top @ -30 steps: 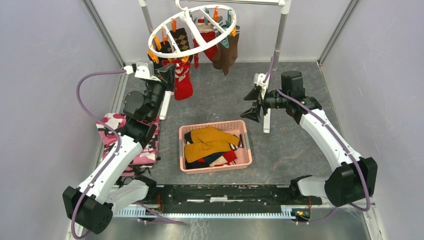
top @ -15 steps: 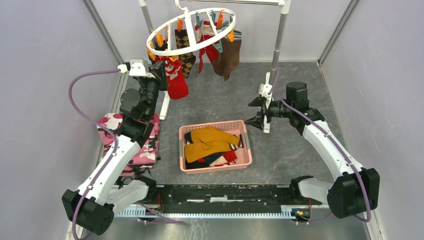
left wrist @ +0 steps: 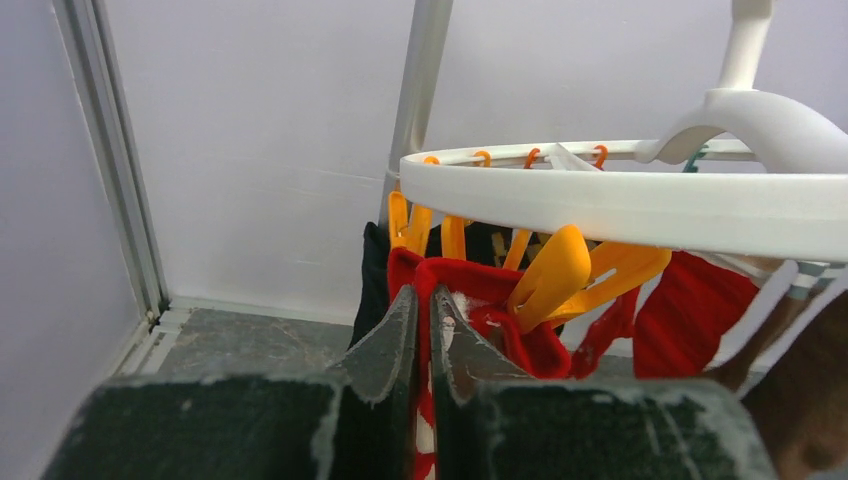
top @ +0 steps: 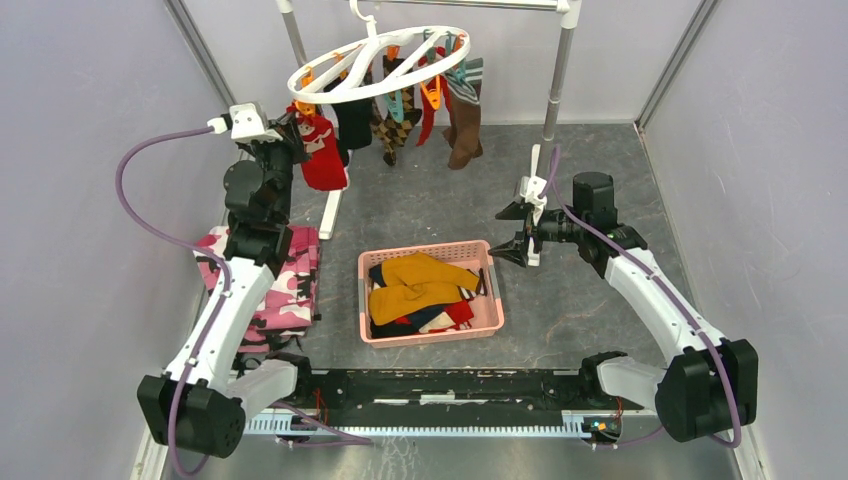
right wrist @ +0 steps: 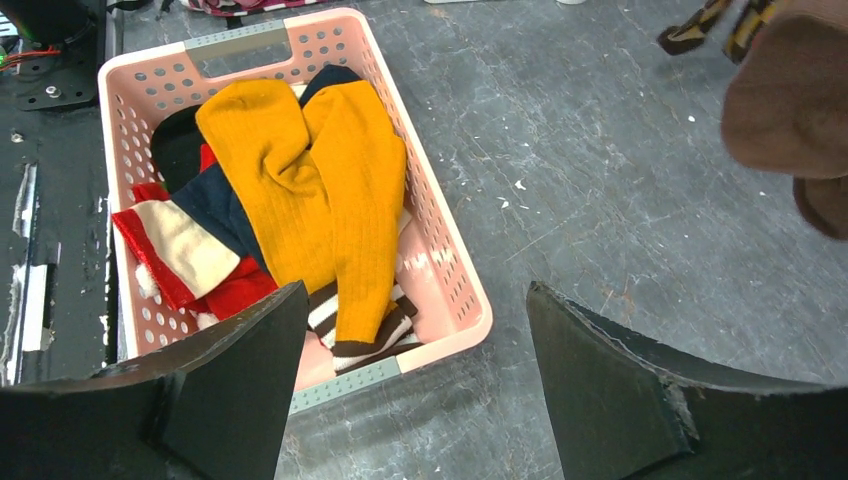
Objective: Clip the socks to the hanger
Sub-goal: Clamp the sock onto the hanger.
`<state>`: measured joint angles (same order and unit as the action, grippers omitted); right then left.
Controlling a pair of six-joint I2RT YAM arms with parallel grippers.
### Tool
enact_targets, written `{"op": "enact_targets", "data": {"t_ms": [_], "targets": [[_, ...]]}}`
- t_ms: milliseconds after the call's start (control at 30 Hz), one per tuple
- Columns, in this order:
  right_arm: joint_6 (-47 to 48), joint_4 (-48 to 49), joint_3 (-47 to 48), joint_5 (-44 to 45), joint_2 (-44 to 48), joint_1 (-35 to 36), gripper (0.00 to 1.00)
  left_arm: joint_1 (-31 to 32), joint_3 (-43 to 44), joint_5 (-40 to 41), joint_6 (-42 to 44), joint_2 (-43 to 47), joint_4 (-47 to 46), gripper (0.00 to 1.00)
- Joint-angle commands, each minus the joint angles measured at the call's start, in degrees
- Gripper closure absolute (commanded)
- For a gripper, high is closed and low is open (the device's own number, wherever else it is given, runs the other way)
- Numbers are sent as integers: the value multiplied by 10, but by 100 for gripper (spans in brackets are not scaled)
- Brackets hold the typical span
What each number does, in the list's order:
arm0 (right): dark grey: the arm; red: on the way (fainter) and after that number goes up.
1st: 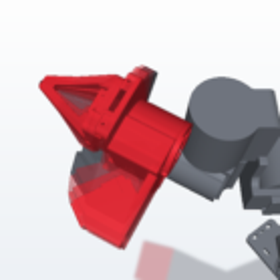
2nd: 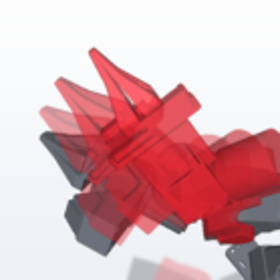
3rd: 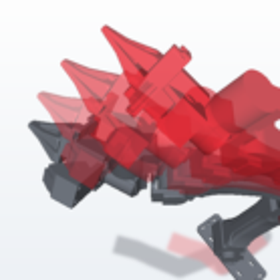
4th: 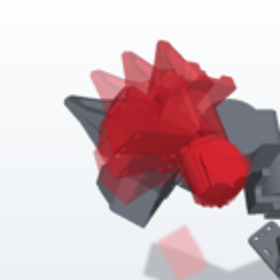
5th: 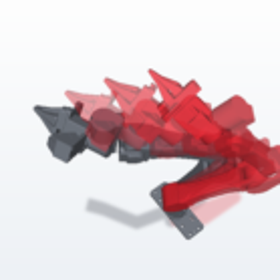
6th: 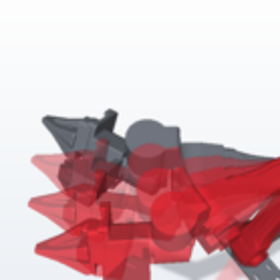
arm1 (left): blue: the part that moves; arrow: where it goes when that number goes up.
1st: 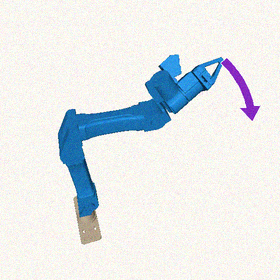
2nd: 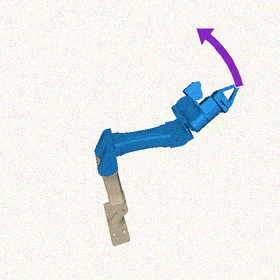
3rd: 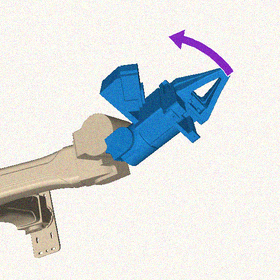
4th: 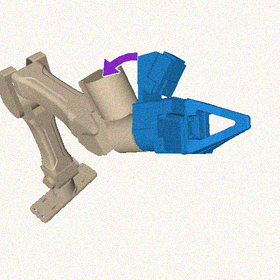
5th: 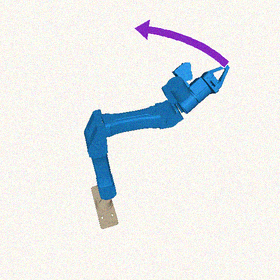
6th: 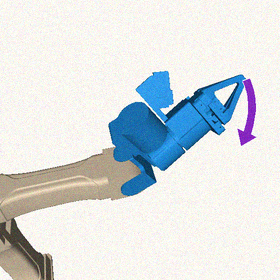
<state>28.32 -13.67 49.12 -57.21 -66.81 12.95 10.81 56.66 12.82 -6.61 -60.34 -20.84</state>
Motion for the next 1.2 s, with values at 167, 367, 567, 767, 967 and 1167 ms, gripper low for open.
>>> {"op": "enact_targets", "data": {"t_ms": [167, 367, 567, 767, 967, 1167], "targets": [[-5, 32, -11, -31, 9, -3, 14, -30, 22, -36, -55, -17, -10, 86], [-3, 32, -13, -35, 7, -3, 14, -34, 21, -42, -58, -14, -12, 83], [0, 31, -14, -40, 8, -3, 14, -34, 18, -45, -61, -10, -13, 81], [5, 29, -14, -42, 6, -3, 13, -34, 18, -45, -61, -8, -13, 80], [8, 23, -12, -47, 2, -3, 13, -34, 17, -51, -67, -3, -14, 75], [11, 21, -11, -48, 1, -4, 13, -35, 7, -63, -80, 7, -18, 69]]}}
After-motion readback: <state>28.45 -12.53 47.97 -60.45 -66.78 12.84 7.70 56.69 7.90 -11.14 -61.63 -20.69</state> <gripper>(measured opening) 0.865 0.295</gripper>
